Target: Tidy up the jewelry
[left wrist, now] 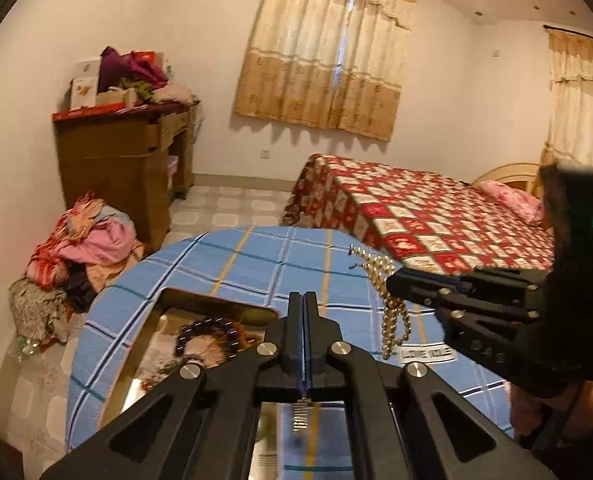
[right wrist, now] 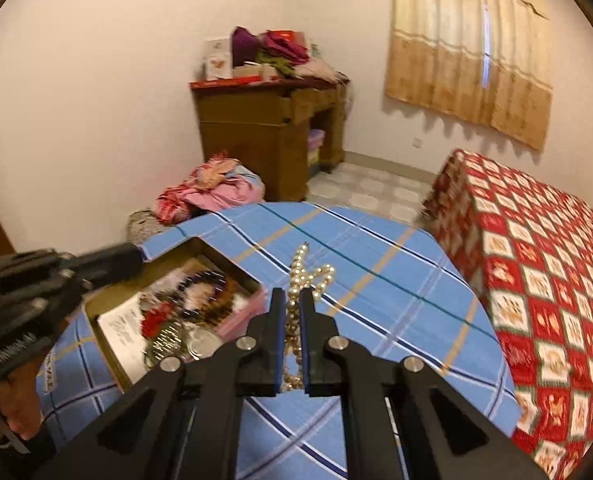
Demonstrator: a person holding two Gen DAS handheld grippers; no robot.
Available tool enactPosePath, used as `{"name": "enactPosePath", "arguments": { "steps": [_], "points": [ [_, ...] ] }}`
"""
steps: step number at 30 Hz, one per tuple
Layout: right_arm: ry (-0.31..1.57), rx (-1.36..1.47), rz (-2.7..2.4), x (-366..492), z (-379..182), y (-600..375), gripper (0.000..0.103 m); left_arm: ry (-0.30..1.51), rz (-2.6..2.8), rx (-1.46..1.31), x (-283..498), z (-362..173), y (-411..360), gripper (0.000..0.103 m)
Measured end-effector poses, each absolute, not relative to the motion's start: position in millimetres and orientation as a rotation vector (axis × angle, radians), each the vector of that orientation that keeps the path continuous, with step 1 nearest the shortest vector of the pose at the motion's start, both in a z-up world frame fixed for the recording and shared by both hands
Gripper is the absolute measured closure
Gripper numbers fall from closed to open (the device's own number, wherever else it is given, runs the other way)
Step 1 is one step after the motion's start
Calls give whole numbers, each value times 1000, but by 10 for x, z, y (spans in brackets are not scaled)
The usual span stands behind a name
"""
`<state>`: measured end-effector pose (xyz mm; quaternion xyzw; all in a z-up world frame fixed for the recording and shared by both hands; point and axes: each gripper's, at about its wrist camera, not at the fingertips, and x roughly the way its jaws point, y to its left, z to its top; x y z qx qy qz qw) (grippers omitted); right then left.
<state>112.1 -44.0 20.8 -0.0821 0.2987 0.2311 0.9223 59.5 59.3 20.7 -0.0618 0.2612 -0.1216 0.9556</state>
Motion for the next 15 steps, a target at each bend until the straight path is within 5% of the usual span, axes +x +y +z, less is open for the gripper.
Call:
{"name": "enactPosePath", "arguments": {
  "steps": [7, 9, 10, 11, 15],
  "points": [
    [611, -188, 516, 1118, 132, -254, 95, 541, -207, -237, 621, 44, 976, 102],
    [620, -191, 492, 1098, 77, -333, 95, 558, -210, -218, 626, 15, 917, 76],
    [628, -190, 480, 1099, 42, -389, 95, 556, -211, -207, 615, 5, 867, 48],
    [640, -184, 465, 1103, 2, -466, 95, 545, -216, -203, 602, -10, 822, 34],
    [676, -156, 407, 1090, -131, -776, 95, 595, -296, -179, 669, -121, 533, 34]
  ]
}}
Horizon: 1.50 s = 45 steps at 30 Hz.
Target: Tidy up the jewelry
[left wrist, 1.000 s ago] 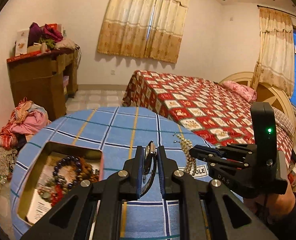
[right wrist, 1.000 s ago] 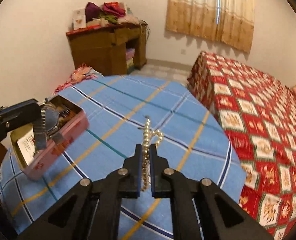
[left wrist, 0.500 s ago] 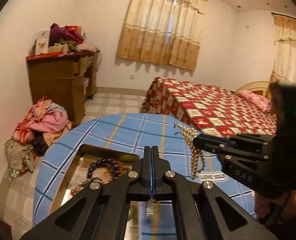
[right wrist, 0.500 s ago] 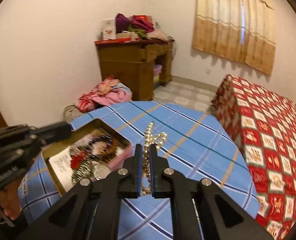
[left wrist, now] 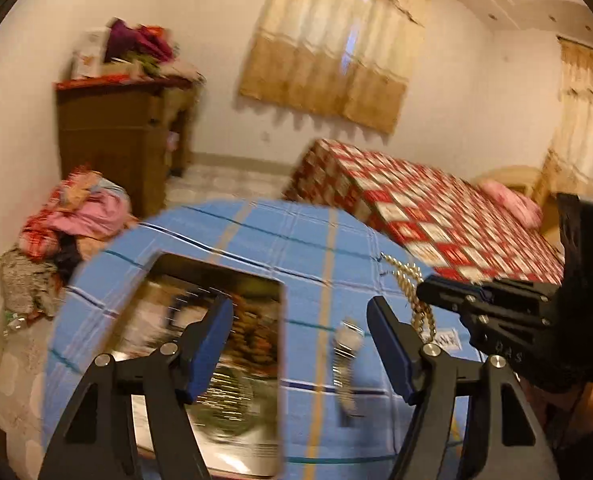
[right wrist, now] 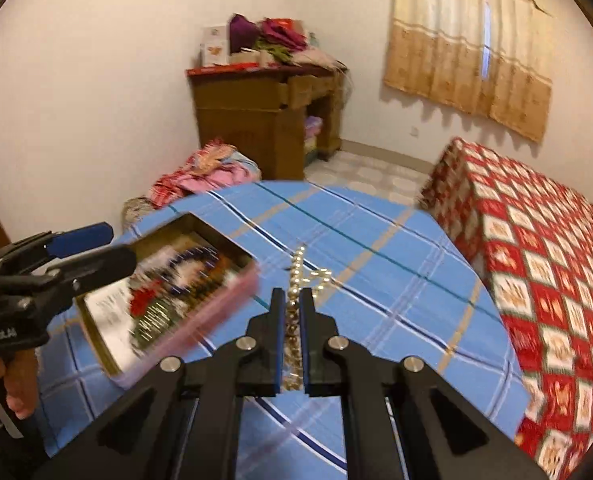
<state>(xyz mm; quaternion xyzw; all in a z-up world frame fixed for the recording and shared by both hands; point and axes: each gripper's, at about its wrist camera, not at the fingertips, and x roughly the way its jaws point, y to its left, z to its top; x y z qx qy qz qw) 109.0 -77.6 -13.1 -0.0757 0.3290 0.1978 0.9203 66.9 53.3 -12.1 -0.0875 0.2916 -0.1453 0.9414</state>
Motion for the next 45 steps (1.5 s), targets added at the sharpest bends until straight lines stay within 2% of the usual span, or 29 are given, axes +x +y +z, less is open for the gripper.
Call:
{"name": "enactPosePath", "arguments": {
  "steps": [6, 8, 13, 21, 22, 23, 27, 29, 31, 37, 45],
  "points": [
    [710, -106, 351, 1047, -281, -1172, 95, 742, -366, -31, 887, -489, -186, 34],
    [712, -89, 346, 1041, -295, -1231, 95, 789, -376, -8, 1004, -634, -307, 42],
    [711, -41, 343, 1053, -333, -1373, 95, 921, -343, 47, 1180, -987, -482, 48],
    [693, -7, 367, 1013, -347, -1423, 95, 920, -332, 56, 832, -1017, -427, 49],
    [692, -6, 371, 1006, -348, -1409, 95, 925, -318, 66, 818, -1023, -432, 51],
    [691, -6, 375, 995, -349, -1404, 95, 926, -313, 73, 795, -1010, -430, 58],
    [675, -3, 387, 924, -307, -1395, 95, 929, -295, 75, 718, -1029, -392, 69],
    [672, 3, 389, 917, -302, -1395, 95, 929, -289, 70, 737, -1033, -379, 84],
    [668, 4, 394, 899, -290, -1381, 95, 930, -285, 71, 744, -1037, -358, 88],
    [658, 1, 405, 872, -261, -1347, 95, 906, -306, 53, 705, -946, -350, 88],
    [638, -26, 424, 927, -82, -1277, 95, 765, -342, 9, 706, -231, -132, 89]
  ]
}}
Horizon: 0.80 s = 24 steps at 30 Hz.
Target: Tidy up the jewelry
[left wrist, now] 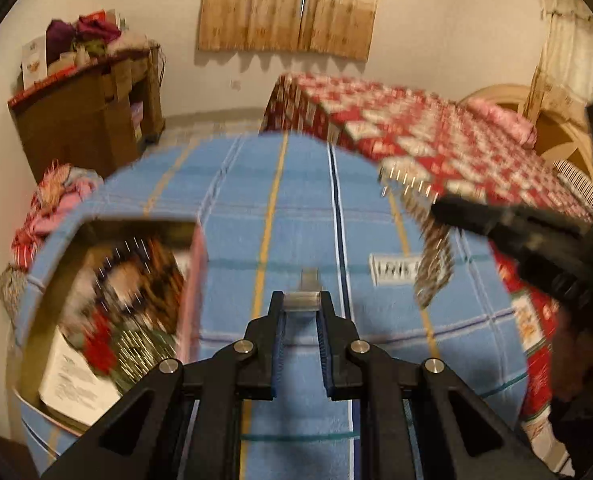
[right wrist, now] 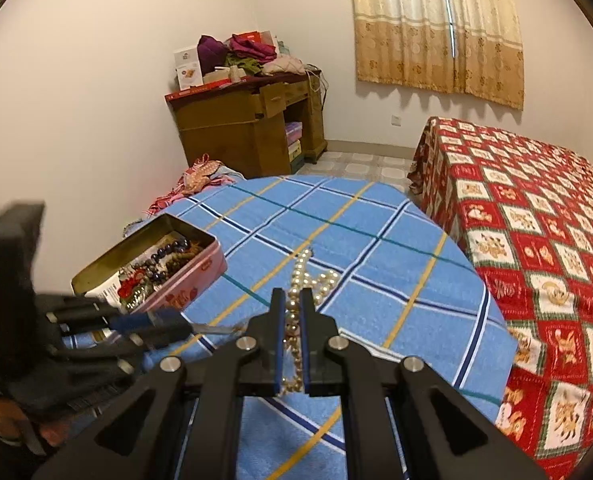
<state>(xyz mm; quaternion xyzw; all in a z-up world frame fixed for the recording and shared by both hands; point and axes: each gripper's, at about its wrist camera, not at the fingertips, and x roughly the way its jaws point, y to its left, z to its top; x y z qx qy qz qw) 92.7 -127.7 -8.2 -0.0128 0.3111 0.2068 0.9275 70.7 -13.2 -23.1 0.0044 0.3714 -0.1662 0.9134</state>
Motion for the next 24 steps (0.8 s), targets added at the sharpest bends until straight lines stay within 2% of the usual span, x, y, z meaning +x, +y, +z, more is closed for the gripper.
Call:
{"name": "enactPosePath", "arguments": {
  "steps": [14, 18, 24],
  "points": [
    [574, -75, 496, 992, 248, -905, 95, 597, -259, 13, 780, 549, 394, 89],
    [558, -89, 554, 1035, 303, -658, 95, 585, -200, 27, 779, 558, 559, 89],
    [561, -65, 639, 1106, 288, -326, 95, 616, -135, 8, 775, 304, 786, 89]
  ]
}}
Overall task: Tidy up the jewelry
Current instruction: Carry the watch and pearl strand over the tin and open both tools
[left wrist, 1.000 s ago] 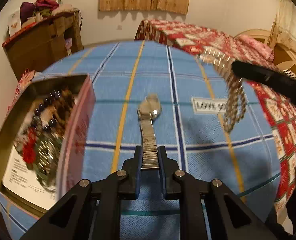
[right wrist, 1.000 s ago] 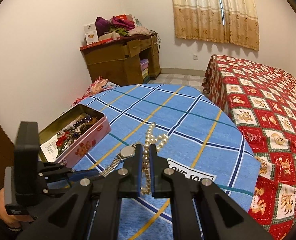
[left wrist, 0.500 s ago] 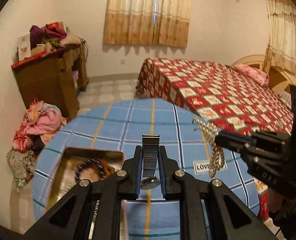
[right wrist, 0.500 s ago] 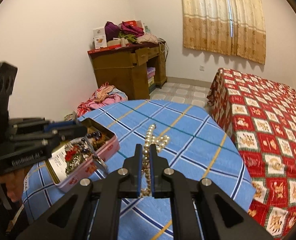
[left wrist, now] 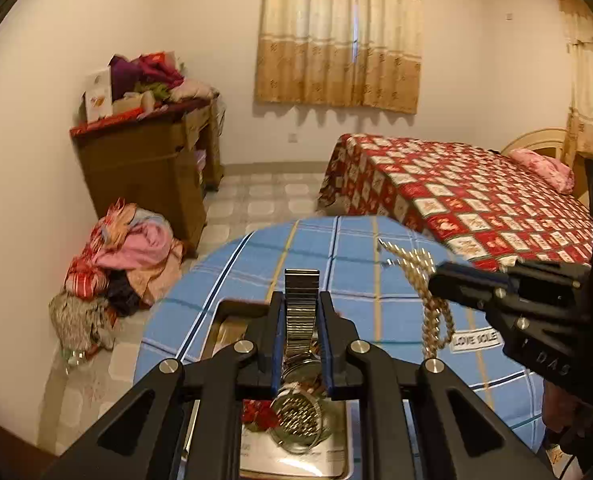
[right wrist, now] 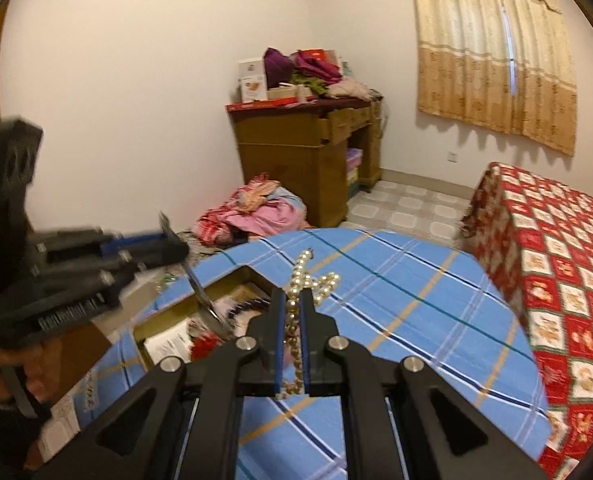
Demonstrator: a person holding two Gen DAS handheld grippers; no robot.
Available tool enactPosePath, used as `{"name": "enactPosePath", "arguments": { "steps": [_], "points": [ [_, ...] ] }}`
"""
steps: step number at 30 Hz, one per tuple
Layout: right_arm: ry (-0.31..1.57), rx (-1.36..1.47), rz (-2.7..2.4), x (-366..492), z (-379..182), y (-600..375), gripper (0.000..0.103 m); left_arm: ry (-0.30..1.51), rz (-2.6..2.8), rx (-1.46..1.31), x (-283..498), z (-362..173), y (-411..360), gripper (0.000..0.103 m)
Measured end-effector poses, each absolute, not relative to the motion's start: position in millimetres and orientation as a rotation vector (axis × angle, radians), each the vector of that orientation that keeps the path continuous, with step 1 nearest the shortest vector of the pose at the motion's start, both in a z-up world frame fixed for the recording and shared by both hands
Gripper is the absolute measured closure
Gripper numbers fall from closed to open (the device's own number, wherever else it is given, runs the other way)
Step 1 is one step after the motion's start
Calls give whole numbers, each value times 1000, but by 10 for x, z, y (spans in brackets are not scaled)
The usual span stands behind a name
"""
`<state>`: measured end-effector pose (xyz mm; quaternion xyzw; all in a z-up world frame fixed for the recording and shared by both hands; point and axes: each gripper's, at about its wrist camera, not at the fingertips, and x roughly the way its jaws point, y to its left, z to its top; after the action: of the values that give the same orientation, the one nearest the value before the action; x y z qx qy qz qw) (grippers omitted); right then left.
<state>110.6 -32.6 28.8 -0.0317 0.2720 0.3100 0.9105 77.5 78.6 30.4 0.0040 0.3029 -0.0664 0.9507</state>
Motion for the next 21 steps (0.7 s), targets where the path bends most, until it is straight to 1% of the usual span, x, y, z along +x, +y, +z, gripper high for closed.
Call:
{"name": "enactPosePath", "arguments": {
  "steps": [9, 21],
  "points": [
    [602, -87, 732, 1220, -37, 261, 95, 676, -66, -14, 810, -59, 969, 88],
    [704, -133, 729, 1304, -441, 480, 94, 723, -32, -33, 820, -314, 1124, 88]
  ]
}}
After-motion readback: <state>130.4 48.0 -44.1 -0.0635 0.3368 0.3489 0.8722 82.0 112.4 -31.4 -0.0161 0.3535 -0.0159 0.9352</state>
